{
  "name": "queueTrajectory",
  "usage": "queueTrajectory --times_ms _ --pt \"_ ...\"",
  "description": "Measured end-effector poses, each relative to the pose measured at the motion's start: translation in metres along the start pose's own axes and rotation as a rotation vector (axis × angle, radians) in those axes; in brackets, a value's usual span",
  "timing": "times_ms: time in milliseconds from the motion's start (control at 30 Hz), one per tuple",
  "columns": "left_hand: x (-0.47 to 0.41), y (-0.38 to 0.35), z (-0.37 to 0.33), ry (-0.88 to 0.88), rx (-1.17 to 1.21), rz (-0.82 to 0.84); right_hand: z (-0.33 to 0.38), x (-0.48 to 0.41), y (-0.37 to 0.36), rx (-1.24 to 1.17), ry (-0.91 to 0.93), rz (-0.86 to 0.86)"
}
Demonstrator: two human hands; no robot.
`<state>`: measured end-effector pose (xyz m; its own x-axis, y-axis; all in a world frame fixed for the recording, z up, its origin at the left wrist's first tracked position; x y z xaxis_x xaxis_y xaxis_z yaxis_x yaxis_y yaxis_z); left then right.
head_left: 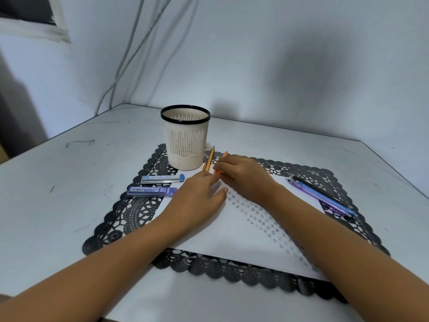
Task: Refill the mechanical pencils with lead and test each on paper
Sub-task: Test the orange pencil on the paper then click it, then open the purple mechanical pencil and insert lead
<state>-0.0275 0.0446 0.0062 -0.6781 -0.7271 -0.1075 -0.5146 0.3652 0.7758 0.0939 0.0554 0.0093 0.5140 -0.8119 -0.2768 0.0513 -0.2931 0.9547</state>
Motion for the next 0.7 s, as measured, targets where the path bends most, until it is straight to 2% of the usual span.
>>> queueTrajectory --times_ms 367,700 --pt "0.003 -0.001 -0.003 0.005 -0.02 0.028 -0.002 -0.005 0.002 -0.073 -0.079 0.094" --pt "0.006 -0.003 0.0 -0.016 -0.025 0.06 -0.005 0.022 0.022 -0.059 -0.165 0.023"
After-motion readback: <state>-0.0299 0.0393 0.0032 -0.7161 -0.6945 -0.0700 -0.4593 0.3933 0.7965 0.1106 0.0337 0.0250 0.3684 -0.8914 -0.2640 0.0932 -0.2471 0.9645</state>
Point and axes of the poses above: each hand's wrist, its own x-axis away from the middle knuckle, its own y-axis out of the back of the hand, z = x × y, the point moved 5 cm from there along -x, towards the middle knuckle, and after that the axes turned 15 degrees about z, right-handed, at the moved point
